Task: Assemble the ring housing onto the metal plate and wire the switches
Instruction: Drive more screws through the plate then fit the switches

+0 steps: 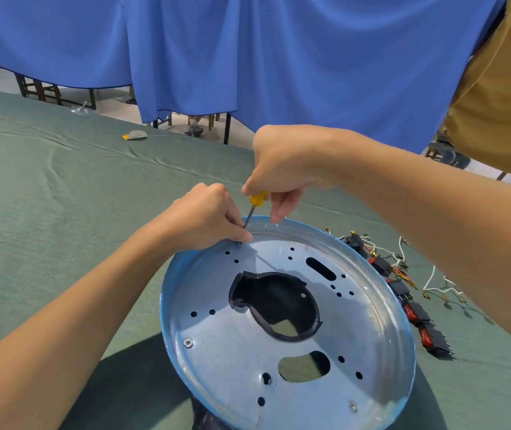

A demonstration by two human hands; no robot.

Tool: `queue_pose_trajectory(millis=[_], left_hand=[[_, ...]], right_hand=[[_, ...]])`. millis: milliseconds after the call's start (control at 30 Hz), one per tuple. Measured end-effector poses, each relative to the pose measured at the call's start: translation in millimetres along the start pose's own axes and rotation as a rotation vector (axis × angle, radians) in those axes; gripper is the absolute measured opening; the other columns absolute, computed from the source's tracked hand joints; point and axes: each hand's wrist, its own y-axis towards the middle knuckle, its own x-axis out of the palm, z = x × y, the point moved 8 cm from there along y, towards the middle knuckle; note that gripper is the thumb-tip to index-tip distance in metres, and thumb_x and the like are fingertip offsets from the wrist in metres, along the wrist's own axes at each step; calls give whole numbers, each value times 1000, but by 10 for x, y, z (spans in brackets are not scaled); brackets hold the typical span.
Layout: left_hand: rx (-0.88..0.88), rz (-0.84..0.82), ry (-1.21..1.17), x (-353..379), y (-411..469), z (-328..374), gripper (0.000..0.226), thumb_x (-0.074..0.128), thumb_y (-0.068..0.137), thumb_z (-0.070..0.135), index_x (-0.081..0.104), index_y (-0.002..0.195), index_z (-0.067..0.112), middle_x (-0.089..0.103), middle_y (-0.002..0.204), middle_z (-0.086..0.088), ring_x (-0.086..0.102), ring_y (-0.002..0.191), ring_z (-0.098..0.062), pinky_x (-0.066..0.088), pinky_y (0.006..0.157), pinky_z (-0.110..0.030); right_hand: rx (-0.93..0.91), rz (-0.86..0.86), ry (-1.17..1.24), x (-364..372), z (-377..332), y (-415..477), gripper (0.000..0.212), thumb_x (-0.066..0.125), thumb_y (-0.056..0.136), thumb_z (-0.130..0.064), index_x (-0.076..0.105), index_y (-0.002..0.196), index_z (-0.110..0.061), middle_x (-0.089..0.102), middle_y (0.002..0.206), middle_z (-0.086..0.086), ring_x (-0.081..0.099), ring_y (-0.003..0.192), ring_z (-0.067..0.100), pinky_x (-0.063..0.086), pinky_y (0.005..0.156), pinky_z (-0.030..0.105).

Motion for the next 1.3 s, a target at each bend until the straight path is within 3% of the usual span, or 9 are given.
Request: queue_pose_trajectory(millis=[133, 233, 367, 567, 667, 800, 900, 1167, 1300], left_hand=[[-14, -13, -49, 1, -2, -71, 39, 82, 77, 35, 63, 42, 38, 53, 43, 17, 41, 52, -8, 42, 61, -31], [11, -63, -70, 48, 13, -98, 28, 79, 80, 33, 72, 60, 14, 51, 53, -6, 30, 56, -10, 36, 57, -29], [40, -89, -58, 91, 28, -124, 24, 76, 83, 33, 75, 70, 13, 63, 72, -17, 34, 61, -10, 36, 57, -26], [110, -110, -36, 103, 3, -63, 19, 73, 85, 34, 78, 77, 18, 72, 84, -10, 57, 79, -28, 48, 74, -40], [116, -124, -114, 68, 50, -11, 17, 79, 78, 38, 79, 72, 22, 73, 72, 7, 57, 68, -16, 47, 67, -34], [125, -127, -317, 25, 154, -3, 16, 84, 75, 28, 76, 63, 19, 70, 75, -9, 66, 80, -19, 49, 74, -31], [193, -186, -414, 83, 134, 19, 15, 79, 79, 13, 77, 72, 1, 69, 84, -24, 69, 96, -12, 44, 81, -7], [187, -226, -528, 100, 64, -63, 11, 73, 79, 20, 80, 75, 12, 76, 93, -3, 63, 105, 8, 43, 82, -5], [206, -270, -494, 115, 15, -51, 17, 68, 90, 14, 78, 80, 24, 75, 95, 6, 62, 111, 3, 45, 88, -12]], right_hand=[[-101, 37, -199, -46, -182, 37, 23, 60, 92, -31, 63, 85, -9, 71, 64, 2, 70, 51, 15, 55, 53, 21], [-285, 86, -312, -129, -321, 16, 20, 69, 85, -30, 65, 101, -19, 71, 83, 0, 68, 54, 10, 44, 42, 17], [-338, 22, -336, -151, -333, 13, 1, 69, 85, -21, 69, 86, -22, 69, 57, -9, 66, 55, -1, 37, 40, 9], [-281, 17, -373, -48, -351, 159, 27, 56, 89, -15, 58, 62, -13, 64, 45, -5, 68, 57, 5, 51, 57, 22], [-157, 15, -261, -77, -202, 208, 37, 46, 88, -8, 54, 52, -11, 61, 40, -3, 69, 54, 14, 48, 51, 20], [-68, -33, -160, -87, -14, 188, 36, 42, 92, -10, 57, 59, -8, 62, 42, -2, 63, 40, 10, 51, 55, 19], [-77, -17, -181, -70, -20, 196, 38, 42, 91, -13, 58, 57, -9, 63, 43, 0, 68, 48, 13, 51, 55, 19], [-394, -36, -298, -201, -321, 99, 3, 70, 85, -27, 68, 84, -25, 69, 61, -8, 63, 51, -3, 38, 40, 6], [-366, -9, -374, -144, -360, 133, 22, 62, 91, -27, 65, 71, -17, 66, 49, -7, 63, 52, -1, 47, 47, 14]])
